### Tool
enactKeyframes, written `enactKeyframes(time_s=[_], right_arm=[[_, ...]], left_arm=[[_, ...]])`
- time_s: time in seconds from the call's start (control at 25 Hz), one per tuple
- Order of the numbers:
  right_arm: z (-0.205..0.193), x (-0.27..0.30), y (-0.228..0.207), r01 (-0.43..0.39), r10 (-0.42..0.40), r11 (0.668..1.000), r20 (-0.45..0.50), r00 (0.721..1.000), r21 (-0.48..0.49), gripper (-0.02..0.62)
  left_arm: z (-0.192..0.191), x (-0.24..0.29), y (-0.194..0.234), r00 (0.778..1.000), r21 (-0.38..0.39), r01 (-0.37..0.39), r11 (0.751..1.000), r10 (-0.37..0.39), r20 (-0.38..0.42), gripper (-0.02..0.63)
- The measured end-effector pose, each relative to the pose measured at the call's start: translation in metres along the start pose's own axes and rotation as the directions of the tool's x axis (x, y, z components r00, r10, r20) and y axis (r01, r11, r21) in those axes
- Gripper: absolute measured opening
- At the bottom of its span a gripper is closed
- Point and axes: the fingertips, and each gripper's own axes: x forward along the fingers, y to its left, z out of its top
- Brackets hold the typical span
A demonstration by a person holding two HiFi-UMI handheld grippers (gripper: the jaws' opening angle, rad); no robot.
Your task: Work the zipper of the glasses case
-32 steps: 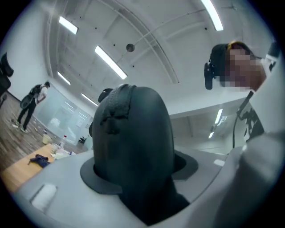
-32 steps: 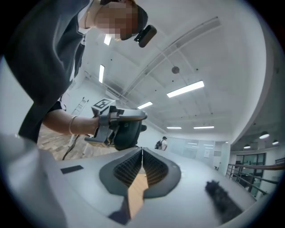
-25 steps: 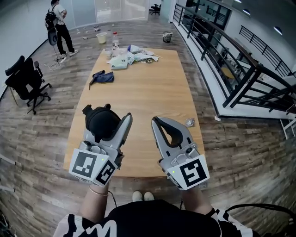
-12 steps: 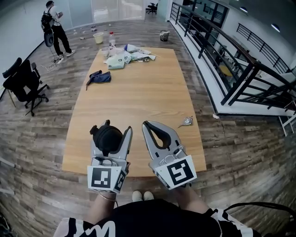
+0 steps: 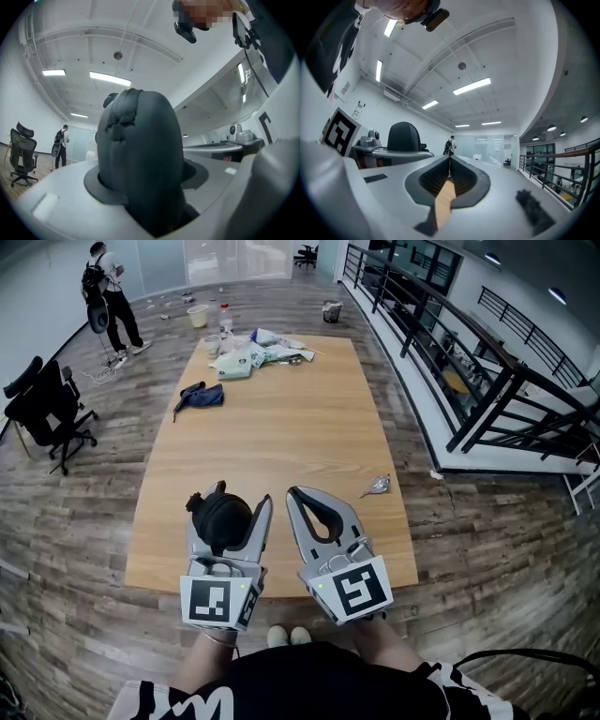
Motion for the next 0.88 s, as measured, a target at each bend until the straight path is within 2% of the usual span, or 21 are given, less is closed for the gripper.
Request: enactKeyframes(time_s=[0.2,0.88], right_arm=[[-0.0004,0.0002,0.0028,-0.011,0.011,1.0,0.001,1.0,-0.026,0.008],[0.0039,-0.0017,0.0017,0.005,-0.005,1.0,0.013,1.0,-0.018,0.007]], left_arm=[[-0.0001,0.0009,-0.0023,1.0,-0.003,0.008,1.0,-0.008,0.002,0.29],[0.0015,0.0007,-0.0063,1.0,-0.019,0.023,1.0,-0.024,-0.008,0.29]])
